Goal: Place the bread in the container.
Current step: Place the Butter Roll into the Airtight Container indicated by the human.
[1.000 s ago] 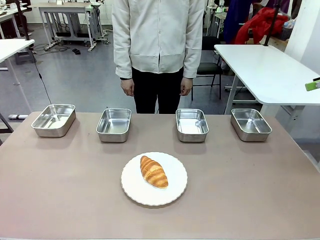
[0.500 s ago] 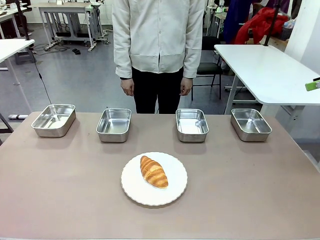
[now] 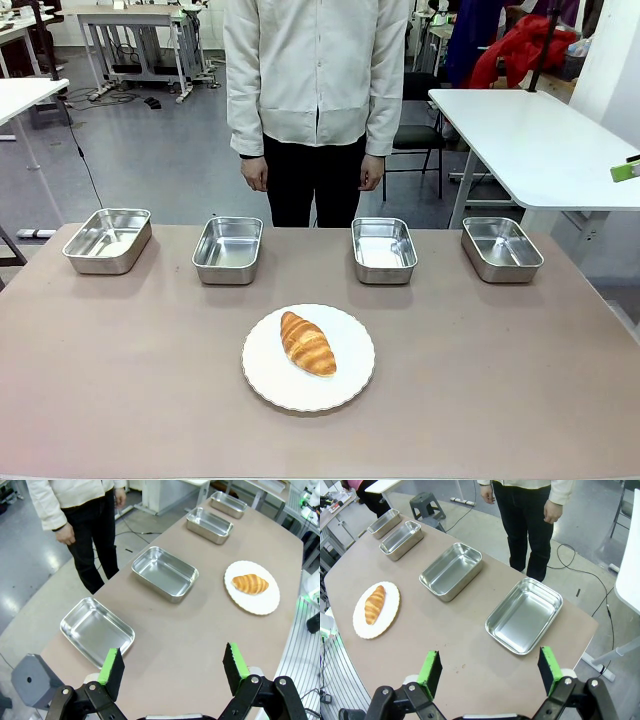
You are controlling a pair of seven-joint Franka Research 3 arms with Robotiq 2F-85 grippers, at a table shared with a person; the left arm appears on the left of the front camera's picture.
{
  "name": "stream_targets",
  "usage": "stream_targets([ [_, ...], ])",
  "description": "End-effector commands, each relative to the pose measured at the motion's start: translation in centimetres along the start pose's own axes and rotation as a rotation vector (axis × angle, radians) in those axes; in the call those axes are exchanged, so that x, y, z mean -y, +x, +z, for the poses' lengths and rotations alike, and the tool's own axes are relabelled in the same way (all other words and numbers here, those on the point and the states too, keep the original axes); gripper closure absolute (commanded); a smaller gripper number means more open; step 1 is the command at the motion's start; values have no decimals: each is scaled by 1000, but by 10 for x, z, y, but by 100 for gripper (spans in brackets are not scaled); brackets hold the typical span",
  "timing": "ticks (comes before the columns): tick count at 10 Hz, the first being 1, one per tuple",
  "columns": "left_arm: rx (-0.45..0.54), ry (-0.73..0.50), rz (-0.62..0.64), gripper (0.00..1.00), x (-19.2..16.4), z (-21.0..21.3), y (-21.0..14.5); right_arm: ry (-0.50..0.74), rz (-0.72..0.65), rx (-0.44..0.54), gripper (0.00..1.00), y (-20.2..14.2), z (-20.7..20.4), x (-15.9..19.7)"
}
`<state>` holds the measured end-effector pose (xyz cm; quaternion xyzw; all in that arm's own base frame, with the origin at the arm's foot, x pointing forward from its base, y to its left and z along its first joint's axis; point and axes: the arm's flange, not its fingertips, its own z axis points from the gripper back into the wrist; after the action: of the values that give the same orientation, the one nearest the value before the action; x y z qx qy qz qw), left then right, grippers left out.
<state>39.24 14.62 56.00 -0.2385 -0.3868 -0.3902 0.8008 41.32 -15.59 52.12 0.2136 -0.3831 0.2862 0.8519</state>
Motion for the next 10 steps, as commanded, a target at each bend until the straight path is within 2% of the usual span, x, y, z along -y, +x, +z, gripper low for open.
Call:
stream_targets([
  [1,15,-5,-8,0,1,0,1,5,11,21,0,2,-1,1],
  [10,15,-5,-8,0,1,0,1,5,11,21,0,2,-1,1],
])
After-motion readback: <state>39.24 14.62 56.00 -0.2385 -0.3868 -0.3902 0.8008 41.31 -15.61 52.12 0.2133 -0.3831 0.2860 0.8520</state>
